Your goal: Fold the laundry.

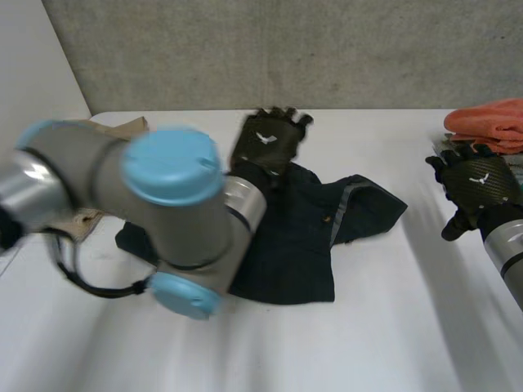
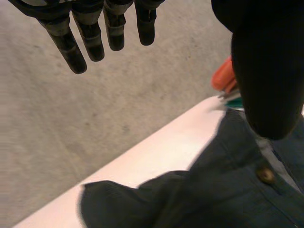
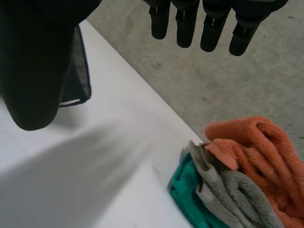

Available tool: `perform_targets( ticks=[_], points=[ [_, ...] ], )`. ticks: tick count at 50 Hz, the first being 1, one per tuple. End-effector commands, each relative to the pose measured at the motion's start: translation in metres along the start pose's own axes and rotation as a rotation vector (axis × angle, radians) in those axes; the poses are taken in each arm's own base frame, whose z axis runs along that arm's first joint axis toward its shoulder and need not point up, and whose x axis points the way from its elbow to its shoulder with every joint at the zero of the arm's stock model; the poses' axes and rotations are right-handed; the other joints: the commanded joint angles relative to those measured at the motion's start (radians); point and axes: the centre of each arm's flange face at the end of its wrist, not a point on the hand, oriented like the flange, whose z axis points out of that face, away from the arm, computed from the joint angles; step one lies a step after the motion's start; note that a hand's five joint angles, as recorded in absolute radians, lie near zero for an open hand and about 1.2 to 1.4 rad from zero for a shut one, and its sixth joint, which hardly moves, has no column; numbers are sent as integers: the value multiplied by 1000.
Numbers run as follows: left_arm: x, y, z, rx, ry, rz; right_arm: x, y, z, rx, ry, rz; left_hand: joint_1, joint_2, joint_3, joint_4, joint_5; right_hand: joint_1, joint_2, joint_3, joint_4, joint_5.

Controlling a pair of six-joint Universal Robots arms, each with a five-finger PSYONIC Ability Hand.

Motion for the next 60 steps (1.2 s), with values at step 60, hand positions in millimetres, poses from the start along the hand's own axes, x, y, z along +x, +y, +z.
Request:
perform_targets(
  ticks=[60],
  points=[
    [-141, -48, -106, -23, -172, 285, -62, -120, -45, 14, -252, -96, 1206, 1191, 1186, 1196, 1172, 1154, 1177, 1180, 1183, 1170]
  ],
)
